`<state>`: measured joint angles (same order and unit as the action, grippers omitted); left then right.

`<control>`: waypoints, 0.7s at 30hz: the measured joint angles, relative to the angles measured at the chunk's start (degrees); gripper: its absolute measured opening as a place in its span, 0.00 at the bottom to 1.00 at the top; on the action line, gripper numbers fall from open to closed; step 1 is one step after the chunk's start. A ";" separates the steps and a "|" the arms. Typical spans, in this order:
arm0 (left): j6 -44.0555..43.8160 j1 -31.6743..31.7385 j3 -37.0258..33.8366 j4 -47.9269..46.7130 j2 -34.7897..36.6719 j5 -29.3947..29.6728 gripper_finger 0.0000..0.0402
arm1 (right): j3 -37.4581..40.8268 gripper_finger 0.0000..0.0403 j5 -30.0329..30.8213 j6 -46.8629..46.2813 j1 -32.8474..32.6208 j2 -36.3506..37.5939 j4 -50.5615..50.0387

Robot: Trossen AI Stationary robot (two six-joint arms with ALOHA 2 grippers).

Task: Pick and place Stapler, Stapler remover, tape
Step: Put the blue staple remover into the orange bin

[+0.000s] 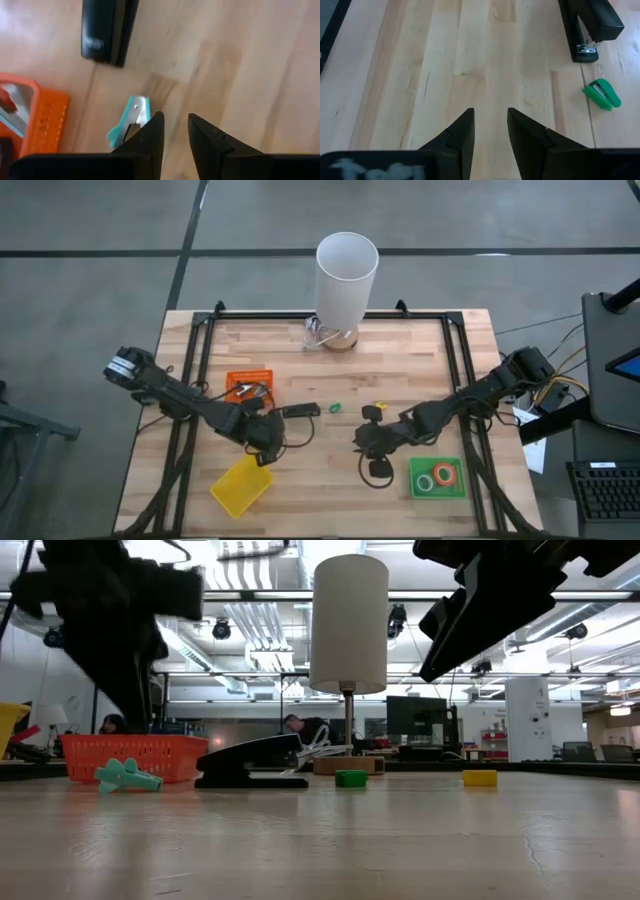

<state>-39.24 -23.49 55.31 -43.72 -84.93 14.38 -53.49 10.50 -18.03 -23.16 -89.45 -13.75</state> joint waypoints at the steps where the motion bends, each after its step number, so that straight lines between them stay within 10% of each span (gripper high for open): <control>1: 0.01 0.78 -0.38 -0.05 -0.53 -0.83 0.22 | 0.00 0.27 0.00 -0.02 0.00 0.00 0.01; 21: 0.36 4.40 -2.21 -1.40 -3.74 -7.80 0.22 | 0.28 0.27 0.02 0.03 0.02 0.00 0.47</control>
<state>-38.89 -19.09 53.10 -45.13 -88.66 6.58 -53.21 10.52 -18.00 -23.14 -89.45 -13.28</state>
